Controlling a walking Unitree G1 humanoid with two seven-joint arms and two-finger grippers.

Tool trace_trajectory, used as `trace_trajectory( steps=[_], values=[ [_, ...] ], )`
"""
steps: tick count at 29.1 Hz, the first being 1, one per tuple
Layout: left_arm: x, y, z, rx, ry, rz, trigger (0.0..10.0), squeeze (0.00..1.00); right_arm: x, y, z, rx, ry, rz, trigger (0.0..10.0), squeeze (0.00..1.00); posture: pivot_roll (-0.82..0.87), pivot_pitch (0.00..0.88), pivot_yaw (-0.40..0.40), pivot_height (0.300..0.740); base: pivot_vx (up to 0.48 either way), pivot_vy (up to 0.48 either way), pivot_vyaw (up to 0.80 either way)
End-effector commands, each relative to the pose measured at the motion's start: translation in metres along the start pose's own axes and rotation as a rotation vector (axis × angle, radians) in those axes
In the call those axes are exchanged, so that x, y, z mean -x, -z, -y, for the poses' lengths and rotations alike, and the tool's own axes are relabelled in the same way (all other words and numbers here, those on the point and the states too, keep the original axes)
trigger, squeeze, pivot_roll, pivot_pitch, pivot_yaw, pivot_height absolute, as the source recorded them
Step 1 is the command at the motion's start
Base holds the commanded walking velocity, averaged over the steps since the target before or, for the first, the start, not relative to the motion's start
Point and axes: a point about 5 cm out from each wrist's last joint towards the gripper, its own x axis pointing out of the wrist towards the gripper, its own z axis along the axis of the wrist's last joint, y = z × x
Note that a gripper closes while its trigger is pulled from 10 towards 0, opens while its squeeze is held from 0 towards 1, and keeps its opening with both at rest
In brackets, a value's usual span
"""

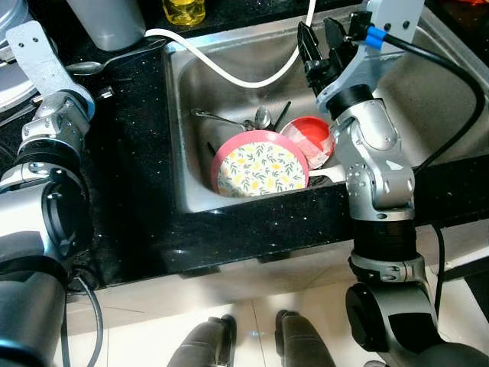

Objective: Kitchen organization

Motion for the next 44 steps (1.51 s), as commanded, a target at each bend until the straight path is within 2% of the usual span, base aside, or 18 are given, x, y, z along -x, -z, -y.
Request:
trace_trajectory(
  steps=[1, 6, 7, 8, 9, 10, 14, 15, 16, 17, 19, 21, 22, 27, 32, 33, 34, 44],
  values=[
    [0.000, 0.000, -0.005, -0.026, -0.004, 0.013, 0.0, 0.00, 0.004, 0.011, 0.000, -0.017, 0.007, -0.042, 10.0, 0.00, -0.02, 0.299, 0.154, 0.740, 0.000, 0.000, 0.00],
    [0.000, -0.017, 0.015, -0.111, 0.076, 0.110, 0.0, 0.00, 0.004, 0.012, 0.002, -0.021, 0.013, -0.039, 10.0, 0.00, -0.01, 0.276, 0.156, 0.740, 0.000, 0.000, 0.00],
    [0.000, -0.020, 0.031, -0.146, 0.104, 0.128, 7.5, 0.00, 0.004, 0.014, 0.002, -0.027, 0.017, -0.039, 10.0, 0.00, 0.00, 0.245, 0.158, 0.740, 0.000, 0.000, 0.00],
    [0.000, -0.020, 0.031, -0.146, 0.104, 0.128, 7.5, 0.00, 0.004, 0.014, 0.002, -0.027, 0.017, -0.039, 10.0, 0.00, 0.00, 0.245, 0.158, 0.740, 0.000, 0.000, 0.00],
    [0.000, -0.018, 0.037, -0.173, 0.106, 0.123, 10.0, 0.00, 0.004, 0.014, 0.002, -0.029, 0.020, -0.038, 10.0, 0.00, 0.00, 0.240, 0.159, 0.740, 0.000, 0.000, 0.00],
    [0.000, -0.008, 0.046, -0.156, 0.104, 0.062, 10.0, 0.00, 0.003, 0.015, 0.002, -0.034, 0.023, -0.035, 10.0, 0.00, 0.01, 0.219, 0.159, 0.740, 0.000, 0.000, 0.00],
    [0.001, 0.002, 0.051, -0.146, 0.099, 0.019, 10.0, 0.00, 0.003, 0.016, 0.002, -0.037, 0.024, -0.030, 10.0, 0.00, 0.01, 0.189, 0.163, 0.740, 0.000, 0.000, 0.00],
    [0.001, 0.006, 0.053, -0.174, 0.089, 0.022, 10.0, 0.00, 0.002, 0.017, 0.002, -0.039, 0.027, -0.027, 10.0, 0.00, 0.01, 0.172, 0.165, 0.740, 0.000, 0.000, 0.00],
    [0.003, 0.010, 0.053, -0.236, 0.080, 0.043, 10.0, 0.00, 0.003, 0.017, 0.002, -0.043, 0.032, -0.021, 10.0, 0.00, 0.02, 0.155, 0.168, 0.740, 0.000, 0.000, 0.00],
    [0.003, 0.010, 0.053, -0.236, 0.080, 0.043, 10.0, 0.00, 0.003, 0.017, 0.002, -0.043, 0.032, -0.021, 10.0, 0.00, 0.02, 0.155, 0.168, 0.740, 0.000, 0.000, 0.00],
    [0.012, 0.011, 0.047, -0.374, 0.075, 0.120, 10.0, 0.00, 0.007, 0.018, 0.005, -0.052, 0.048, -0.017, 10.0, 0.00, 0.03, 0.117, 0.170, 0.740, 0.000, 0.000, 0.00],
    [0.012, 0.011, 0.047, -0.374, 0.075, 0.120, 10.0, 0.00, 0.007, 0.018, 0.005, -0.052, 0.048, -0.017, 10.0, 0.00, 0.03, 0.117, 0.170, 0.740, 0.000, 0.000, 0.00],
    [0.023, 0.009, 0.040, -0.416, 0.058, 0.168, 10.0, 0.00, 0.014, 0.022, 0.006, -0.059, 0.056, -0.026, 10.0, 0.00, 0.04, 0.088, 0.178, 0.740, 0.000, 0.000, 0.00],
    [0.040, 0.008, 0.033, -0.469, 0.021, 0.236, 10.0, 0.00, 0.021, 0.028, 0.005, -0.069, 0.065, -0.040, 10.0, 0.00, 0.05, 0.068, 0.181, 0.740, 0.000, 0.000, 0.00],
    [0.080, 0.022, 0.058, -0.522, 0.235, 0.372, 10.0, 0.00, 0.030, 0.039, 0.003, -0.116, 0.091, -0.058, 10.0, 0.00, 0.07, 0.014, 0.182, 0.740, 0.000, 0.000, 0.00],
    [0.099, 0.026, 0.075, -0.531, 0.380, 0.424, 10.0, 0.00, 0.033, 0.046, 0.000, -0.128, 0.107, -0.078, 10.0, 0.00, 0.08, 0.000, 0.175, 0.740, 0.000, 0.000, 0.00],
    [0.106, 0.028, 0.080, -0.531, 0.420, 0.436, 10.0, 0.00, 0.035, 0.049, 0.000, -0.131, 0.112, -0.086, 10.0, 0.00, 0.08, 0.000, 0.173, 0.740, 0.000, 0.000, 0.00],
    [0.132, 0.041, 0.083, -0.444, 0.437, 0.400, 10.0, 0.00, 0.039, 0.060, 0.003, -0.123, 0.138, -0.111, 10.0, 0.00, 0.09, 0.000, 0.138, 0.740, 0.000, 0.000, 0.00]
  ],
)
